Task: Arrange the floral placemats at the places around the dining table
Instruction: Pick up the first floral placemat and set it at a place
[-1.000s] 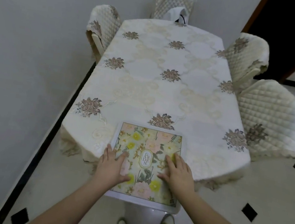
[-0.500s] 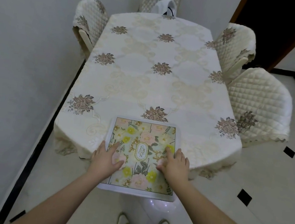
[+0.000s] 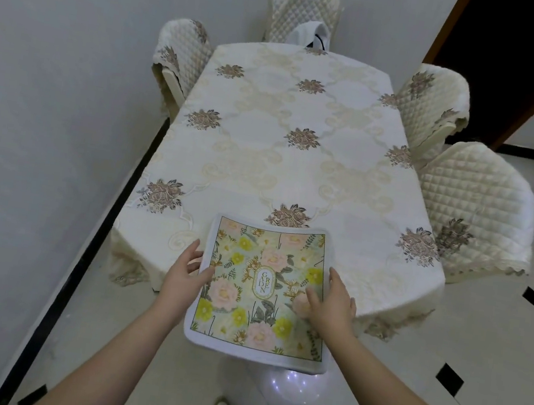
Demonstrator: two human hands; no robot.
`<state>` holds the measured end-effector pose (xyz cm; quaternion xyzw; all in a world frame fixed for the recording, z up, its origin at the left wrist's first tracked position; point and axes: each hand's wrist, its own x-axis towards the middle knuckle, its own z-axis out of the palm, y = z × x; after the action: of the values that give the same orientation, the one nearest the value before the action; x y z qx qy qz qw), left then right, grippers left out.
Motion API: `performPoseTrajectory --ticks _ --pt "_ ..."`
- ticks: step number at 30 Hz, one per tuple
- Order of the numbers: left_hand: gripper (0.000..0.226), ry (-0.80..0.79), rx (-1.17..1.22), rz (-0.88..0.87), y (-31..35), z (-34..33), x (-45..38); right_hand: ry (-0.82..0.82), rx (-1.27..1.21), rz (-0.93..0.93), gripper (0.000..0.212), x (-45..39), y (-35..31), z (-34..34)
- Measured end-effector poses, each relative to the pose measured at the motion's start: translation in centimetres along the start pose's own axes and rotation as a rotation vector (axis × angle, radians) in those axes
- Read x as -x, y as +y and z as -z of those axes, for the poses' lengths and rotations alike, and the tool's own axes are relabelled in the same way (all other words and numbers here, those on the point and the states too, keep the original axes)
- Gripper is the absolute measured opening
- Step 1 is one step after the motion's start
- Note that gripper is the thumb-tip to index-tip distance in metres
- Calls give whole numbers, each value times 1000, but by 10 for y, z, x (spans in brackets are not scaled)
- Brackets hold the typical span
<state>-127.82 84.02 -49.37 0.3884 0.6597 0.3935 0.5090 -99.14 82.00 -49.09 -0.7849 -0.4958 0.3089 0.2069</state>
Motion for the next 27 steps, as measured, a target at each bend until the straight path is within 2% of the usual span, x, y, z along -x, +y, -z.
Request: performPoseTrajectory --ticks 2,5,8,11,14,19,24,27 --pt "72 -44 49 94 -2 2 -3 -15 -213 8 60 0 -2 3" --pt "56 -121 111 181 -7 4 -5 -5 -423 -53 63 1 -2 10" --pt "56 -189 69 201 -11 7 -5 -95 -468 -113 63 2 5 13" --pt "61 -227 2 181 -12 5 -5 -212 -370 -128 72 8 11 13" --pt "60 -230 -90 96 -5 1 -5 -169 -317 -98 78 12 13 11" --pt "61 -211 -235 -73 21 -11 -9 -57 -400 -82 78 6 13 30" --pt "61 -294 -251 -214 55 -32 -9 25 -417 -25 77 0 14 73" --pt "69 -345 -297 -268 76 -49 -7 66 -440 -12 75 0 23 100"
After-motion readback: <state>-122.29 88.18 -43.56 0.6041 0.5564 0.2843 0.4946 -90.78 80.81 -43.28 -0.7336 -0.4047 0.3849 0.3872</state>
